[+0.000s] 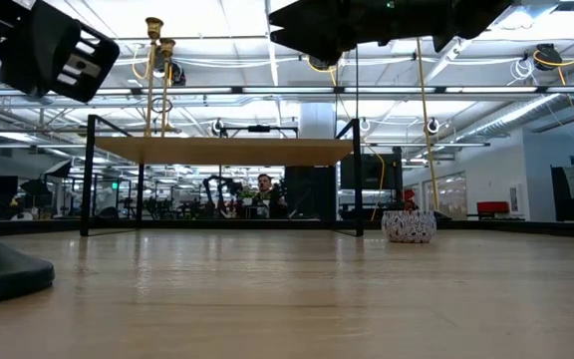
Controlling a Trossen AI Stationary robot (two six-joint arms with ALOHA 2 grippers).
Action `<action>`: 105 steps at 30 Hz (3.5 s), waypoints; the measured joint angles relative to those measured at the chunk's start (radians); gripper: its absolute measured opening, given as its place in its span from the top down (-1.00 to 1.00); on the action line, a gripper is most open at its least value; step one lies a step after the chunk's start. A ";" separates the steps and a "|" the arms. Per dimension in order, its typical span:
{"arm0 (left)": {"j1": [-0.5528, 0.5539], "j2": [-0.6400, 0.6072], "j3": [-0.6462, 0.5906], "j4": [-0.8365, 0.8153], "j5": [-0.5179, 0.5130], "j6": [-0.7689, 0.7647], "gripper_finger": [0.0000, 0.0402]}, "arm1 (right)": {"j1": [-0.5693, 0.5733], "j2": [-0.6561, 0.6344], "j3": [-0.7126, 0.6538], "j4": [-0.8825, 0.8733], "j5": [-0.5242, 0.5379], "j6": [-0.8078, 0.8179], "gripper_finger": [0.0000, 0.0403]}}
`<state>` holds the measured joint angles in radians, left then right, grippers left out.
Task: Pick & Place candle stick holders
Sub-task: Put the black candle holder on the shelf
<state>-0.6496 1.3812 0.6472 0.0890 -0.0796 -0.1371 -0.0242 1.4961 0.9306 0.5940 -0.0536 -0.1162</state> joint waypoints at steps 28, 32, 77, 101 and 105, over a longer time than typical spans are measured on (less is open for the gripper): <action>-0.002 -0.118 0.000 0.168 -0.330 -0.147 0.89 | 0.000 0.000 0.000 0.024 0.000 -0.008 -0.15; 0.005 -0.274 0.001 0.069 -0.441 -0.157 0.93 | 0.000 0.000 0.000 0.026 0.000 -0.003 -0.15; 0.715 -0.813 0.001 -0.603 -0.621 -0.212 0.93 | 0.000 0.000 0.000 0.022 0.000 -0.001 -0.15; 0.769 -0.811 0.001 -0.618 -0.573 -0.097 0.67 | 0.000 0.000 0.000 0.021 0.000 -0.001 -0.15; 0.769 -0.806 0.001 -0.614 -0.573 -0.097 0.57 | 0.000 0.000 0.000 0.021 0.000 -0.001 -0.15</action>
<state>0.1196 0.5748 0.6483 -0.5246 -0.6526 -0.2338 -0.0242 1.4963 0.9306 0.6147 -0.0536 -0.1169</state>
